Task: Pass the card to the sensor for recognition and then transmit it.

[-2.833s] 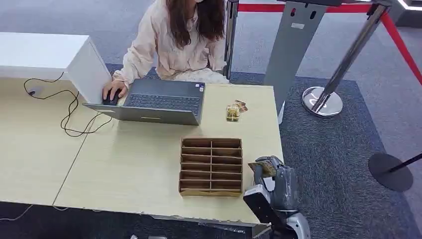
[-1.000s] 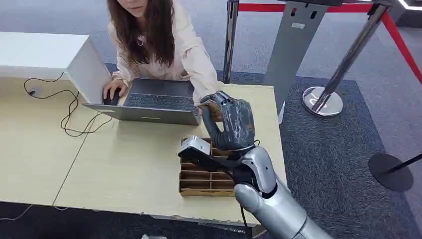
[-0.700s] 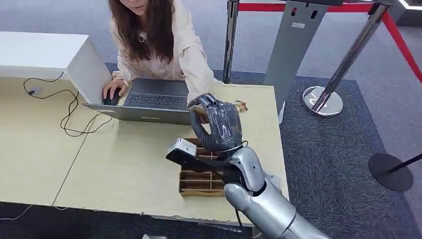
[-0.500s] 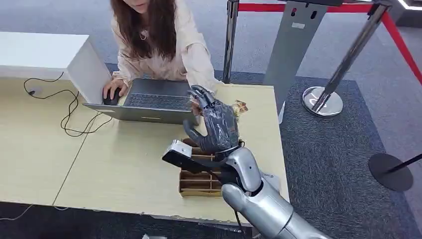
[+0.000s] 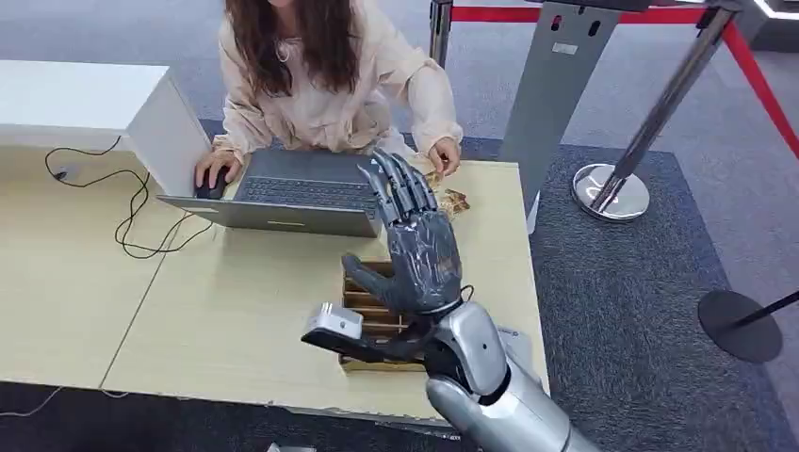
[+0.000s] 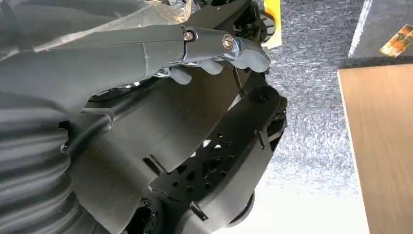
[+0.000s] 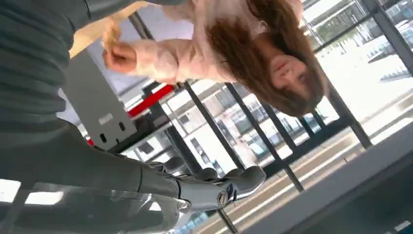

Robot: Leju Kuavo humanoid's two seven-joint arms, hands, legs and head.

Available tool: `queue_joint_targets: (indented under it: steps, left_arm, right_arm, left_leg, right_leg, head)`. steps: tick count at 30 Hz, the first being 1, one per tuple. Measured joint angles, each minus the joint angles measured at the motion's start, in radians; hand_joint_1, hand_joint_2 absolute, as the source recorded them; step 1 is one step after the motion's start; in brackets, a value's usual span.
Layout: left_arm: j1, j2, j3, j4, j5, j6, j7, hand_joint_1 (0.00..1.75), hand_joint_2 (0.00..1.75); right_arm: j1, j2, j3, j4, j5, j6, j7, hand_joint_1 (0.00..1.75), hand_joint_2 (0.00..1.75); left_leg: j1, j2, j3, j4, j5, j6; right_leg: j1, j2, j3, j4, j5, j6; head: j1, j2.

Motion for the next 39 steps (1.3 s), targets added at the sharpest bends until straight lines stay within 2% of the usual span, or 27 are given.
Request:
queue_joint_targets:
  steps: [6,10,15,18,21,24,28,35,39]
  left_arm:
    - [0.001,0.003,0.0,0.0,0.002,0.013,-0.009,0.0,1.75]
    - [0.001,0.006,0.0,0.0,0.003,0.017,-0.011,0.0,1.75]
    - [0.002,0.009,0.003,0.0,0.018,0.033,-0.016,0.0,1.75]
    - [0.0,0.01,0.006,0.0,0.045,0.047,0.043,0.0,1.75]
    - [-0.006,0.01,0.014,0.0,0.08,0.053,0.144,0.0,1.75]
    - [-0.011,0.01,0.029,0.0,0.103,0.052,0.208,0.0,1.75]
    - [-0.018,0.015,0.037,0.0,0.1,0.006,0.273,0.0,1.75]
    - [-0.019,0.035,0.045,0.0,0.08,-0.087,0.318,0.0,1.75]
    - [-0.017,0.043,0.045,0.0,0.074,-0.092,0.31,0.0,1.75]
  right_arm:
    - [0.169,-0.083,-0.028,-0.149,0.039,-0.019,0.003,0.0,1.75]
    - [0.229,-0.121,-0.045,-0.222,0.04,-0.029,0.003,0.0,1.75]
    - [0.317,-0.161,-0.086,-0.307,-0.06,-0.13,-0.009,0.0,1.75]
    - [0.375,-0.176,-0.124,-0.356,-0.216,-0.141,-0.08,0.0,1.75]
    - [0.402,-0.193,-0.151,-0.382,-0.345,-0.142,-0.114,0.0,1.75]
    - [0.414,-0.204,-0.165,-0.391,-0.393,-0.142,-0.13,0.0,1.75]
    - [0.418,-0.21,-0.172,-0.39,-0.442,-0.142,-0.171,0.0,1.75]
    - [0.418,-0.218,-0.172,-0.39,-0.488,-0.142,-0.193,0.0,1.75]
    - [0.418,-0.222,-0.172,-0.388,-0.51,-0.142,-0.198,0.0,1.75]
  left_leg:
    - [0.0,0.0,0.0,0.0,0.0,0.0]
    - [0.0,0.0,0.0,0.0,0.0,0.0]
    - [0.0,0.0,0.0,0.0,0.0,0.0]
    - [0.0,0.0,0.0,0.0,0.0,0.0]
    - [0.0,0.0,-0.001,0.0,0.0,0.0]
    - [0.0,0.0,0.0,0.0,0.0,0.0]
    - [0.0,0.0,0.0,0.0,0.0,0.0]
    - [0.0,0.0,0.0,0.0,0.0,0.0]
    - [0.0,0.0,0.0,0.0,0.0,0.0]
  right_leg:
    - [0.0,0.0,0.0,-0.001,0.0,0.0]
    - [0.0,0.0,0.0,-0.001,0.0,0.0]
    - [0.0,0.0,0.0,-0.001,0.0,0.0]
    - [0.0,0.0,0.0,-0.001,0.0,0.0]
    - [0.0,0.0,0.0,-0.001,0.0,0.0]
    - [0.0,0.0,0.001,-0.001,0.0,0.0]
    - [0.0,0.0,0.002,-0.001,0.0,0.0]
    - [0.0,0.0,0.002,0.0,0.0,0.0]
    - [0.0,0.0,0.002,0.0,0.0,0.0]
  head:
    - [0.0,0.0]
    - [0.0,0.0]
    - [0.0,0.0]
    - [0.0,0.0]
    - [0.0,0.0]
    - [0.0,0.0]
    - [0.0,0.0]
    - [0.0,0.0]
    - [0.0,0.0]
